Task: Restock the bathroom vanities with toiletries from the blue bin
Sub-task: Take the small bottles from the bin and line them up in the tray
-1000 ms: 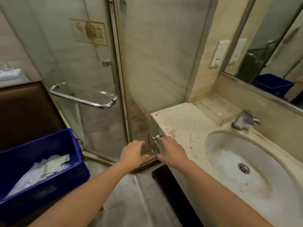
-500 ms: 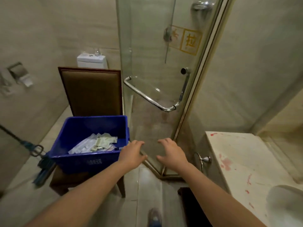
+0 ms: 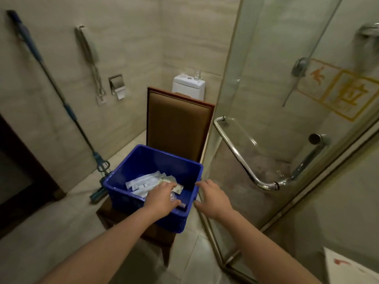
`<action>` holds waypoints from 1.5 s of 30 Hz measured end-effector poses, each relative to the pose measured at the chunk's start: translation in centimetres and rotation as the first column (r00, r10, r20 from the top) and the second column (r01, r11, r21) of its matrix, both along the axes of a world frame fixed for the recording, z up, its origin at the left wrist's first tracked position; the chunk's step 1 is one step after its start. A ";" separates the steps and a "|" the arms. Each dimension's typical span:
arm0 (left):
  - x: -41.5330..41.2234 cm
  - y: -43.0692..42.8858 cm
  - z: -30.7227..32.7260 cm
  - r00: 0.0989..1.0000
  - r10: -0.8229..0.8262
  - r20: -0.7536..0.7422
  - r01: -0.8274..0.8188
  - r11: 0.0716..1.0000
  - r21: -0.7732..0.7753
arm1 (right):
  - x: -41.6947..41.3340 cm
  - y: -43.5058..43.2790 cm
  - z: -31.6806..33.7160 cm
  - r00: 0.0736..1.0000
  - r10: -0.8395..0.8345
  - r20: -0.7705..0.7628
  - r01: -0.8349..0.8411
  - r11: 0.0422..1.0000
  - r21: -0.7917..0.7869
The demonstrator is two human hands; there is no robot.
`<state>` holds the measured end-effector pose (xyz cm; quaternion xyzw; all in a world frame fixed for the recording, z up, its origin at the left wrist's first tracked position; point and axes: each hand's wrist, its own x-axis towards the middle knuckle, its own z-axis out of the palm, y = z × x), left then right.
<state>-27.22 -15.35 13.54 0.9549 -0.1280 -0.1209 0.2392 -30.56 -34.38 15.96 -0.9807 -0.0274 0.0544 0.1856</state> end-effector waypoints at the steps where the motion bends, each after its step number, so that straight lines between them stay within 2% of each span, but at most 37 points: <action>1: 0.3 0.0 -0.2 1.000 0.028 -0.002 -0.028 1.000 0.000 | 0.8 -0.1 -0.3 1.000 0.030 -0.008 -0.030 1.000 -0.003; 8: 1.4 -0.2 -2.0 0.984 0.178 -0.002 -0.178 0.984 0.003 | 5.4 -0.8 -2.4 0.984 0.170 -0.053 -0.170 0.985 -0.004; 18: 3.8 -0.9 -4.3 0.962 0.260 -0.087 -0.253 0.964 0.086 | 9.4 -1.7 -5.9 0.967 0.199 -0.157 -0.190 0.979 0.068; 24: 7.0 -0.5 -6.7 0.961 0.223 -0.164 -0.206 0.972 0.112 | 11.8 -1.7 -8.7 0.962 0.151 -0.228 -0.133 0.987 0.090; 30: 11.6 0.1 -10.7 0.938 0.165 -0.304 -0.124 0.981 0.149 | 15.5 -1.2 -11.7 0.919 0.110 -0.380 -0.084 0.993 0.084; 37: 17.3 0.9 -15.9 0.879 0.093 -0.468 -0.038 0.991 0.127 | 20.1 -0.1 -15.7 0.844 0.062 -0.533 -0.031 0.997 0.067; 45: 20.7 1.1 -22.9 0.765 0.027 -0.643 0.019 0.998 0.065 | 23.8 1.6 -22.1 0.750 -0.016 -0.661 0.072 0.996 0.057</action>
